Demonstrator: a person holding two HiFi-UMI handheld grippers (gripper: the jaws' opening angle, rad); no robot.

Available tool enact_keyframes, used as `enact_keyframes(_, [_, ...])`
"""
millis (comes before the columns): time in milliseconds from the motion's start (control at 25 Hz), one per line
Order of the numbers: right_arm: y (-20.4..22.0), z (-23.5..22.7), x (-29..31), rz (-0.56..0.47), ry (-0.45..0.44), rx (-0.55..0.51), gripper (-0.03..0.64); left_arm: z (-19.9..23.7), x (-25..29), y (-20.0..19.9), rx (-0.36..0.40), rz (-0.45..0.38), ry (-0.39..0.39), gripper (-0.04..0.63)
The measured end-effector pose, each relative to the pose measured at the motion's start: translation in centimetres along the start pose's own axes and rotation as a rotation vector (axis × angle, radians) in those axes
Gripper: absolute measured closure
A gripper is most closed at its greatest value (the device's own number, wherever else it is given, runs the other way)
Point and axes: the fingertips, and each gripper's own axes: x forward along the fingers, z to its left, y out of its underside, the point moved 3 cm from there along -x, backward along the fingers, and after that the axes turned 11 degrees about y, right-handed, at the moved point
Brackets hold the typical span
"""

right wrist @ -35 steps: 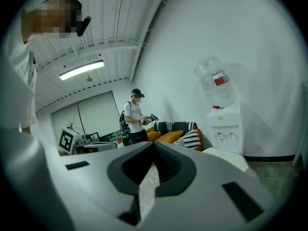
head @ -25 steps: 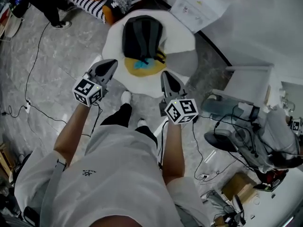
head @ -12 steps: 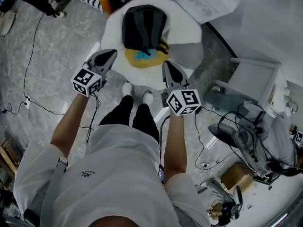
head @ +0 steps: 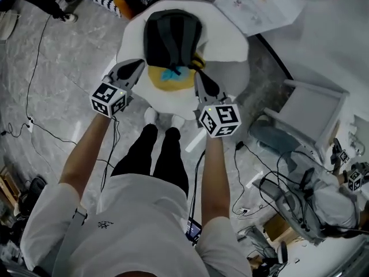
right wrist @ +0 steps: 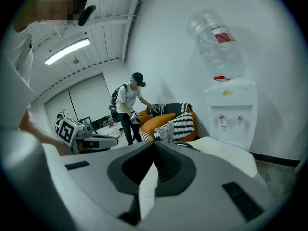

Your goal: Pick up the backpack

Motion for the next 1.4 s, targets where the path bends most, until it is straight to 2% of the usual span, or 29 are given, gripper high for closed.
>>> enact_keyframes(320, [3.5,-4.8,6.9,0.034,-0.044,-0.051,0.609,4.2,5.7,2.1,-0.012,-0.013,-0.072,0.592])
enact_keyframes(760, [7.5,-10.2,13.7,0.072,-0.029,-0.064,0.609,9.5,10.5,5.7,-0.024,0.004,-0.127,0.592])
enact_keyframes(880, [8.5,-11.1,15.5,0.085,-0.028,-0.077,0.609,11.3,11.3,6.6,-0.020,0.018,-0.139,0.592])
enact_keyframes(1120, [10.8,-12.4,19.1,0.122,-0.025,-0.098,0.609,14.5,13.2,9.1,-0.059,0.036,-0.156,0.592])
enact_keyframes(1280, [12.4,-12.9,21.6,0.142,-0.032,-0.127,0.609,15.9,14.8,11.1,-0.045,0.074,-0.145,0.591])
enact_keyframes(1400, [13.7,-13.2,23.1,0.151,-0.022,-0.136,0.607,17.5,15.7,13.1,-0.065,0.096,-0.156,0.589])
